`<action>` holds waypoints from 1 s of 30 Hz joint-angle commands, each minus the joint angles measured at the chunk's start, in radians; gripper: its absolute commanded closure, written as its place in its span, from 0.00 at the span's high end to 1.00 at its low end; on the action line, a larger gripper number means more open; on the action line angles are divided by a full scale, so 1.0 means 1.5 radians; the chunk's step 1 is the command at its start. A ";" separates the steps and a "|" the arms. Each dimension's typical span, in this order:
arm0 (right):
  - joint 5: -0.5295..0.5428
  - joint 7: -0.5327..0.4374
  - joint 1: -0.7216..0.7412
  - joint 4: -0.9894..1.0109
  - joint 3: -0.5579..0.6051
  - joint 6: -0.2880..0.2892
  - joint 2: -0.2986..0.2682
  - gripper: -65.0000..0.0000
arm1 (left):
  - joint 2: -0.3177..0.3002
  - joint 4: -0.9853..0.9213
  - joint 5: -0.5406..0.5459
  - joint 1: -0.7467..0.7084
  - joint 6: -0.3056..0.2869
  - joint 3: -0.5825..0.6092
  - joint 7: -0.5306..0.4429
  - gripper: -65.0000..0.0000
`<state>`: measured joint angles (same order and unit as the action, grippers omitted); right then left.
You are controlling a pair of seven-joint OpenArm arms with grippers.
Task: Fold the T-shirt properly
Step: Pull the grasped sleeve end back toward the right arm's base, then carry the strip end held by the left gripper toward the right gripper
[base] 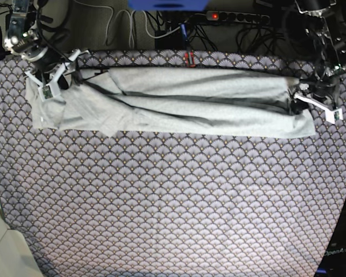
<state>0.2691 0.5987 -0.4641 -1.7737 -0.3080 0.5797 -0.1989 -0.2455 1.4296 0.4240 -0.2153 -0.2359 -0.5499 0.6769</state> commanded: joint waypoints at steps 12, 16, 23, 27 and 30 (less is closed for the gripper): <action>0.010 -0.014 -0.002 -0.012 -0.003 0.001 -0.007 0.39 | -0.006 -0.097 0.009 0.026 -0.007 -0.001 -0.002 0.15; 0.010 -0.014 -0.002 -0.012 -0.003 0.001 -0.008 0.39 | -0.005 -0.090 0.011 0.026 -0.007 -0.001 -0.002 0.14; 0.010 -0.014 -0.002 -0.012 -0.003 0.001 -0.005 0.39 | 0.003 0.001 0.012 0.022 -0.007 -0.001 0.003 0.01; 0.010 -0.014 -0.002 -0.012 -0.003 0.001 -0.004 0.39 | 0.031 0.102 0.007 0.021 -0.007 0.001 0.006 0.01; 0.010 -0.014 -0.001 -0.012 -0.003 0.001 -0.004 0.39 | 0.051 0.203 0.007 0.017 -0.007 0.031 0.061 0.01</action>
<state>0.2687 0.5980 -0.4660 -1.7737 -0.3073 0.5793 -0.1963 -0.1665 1.7195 0.4133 -0.1959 -0.2260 -0.5041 0.7910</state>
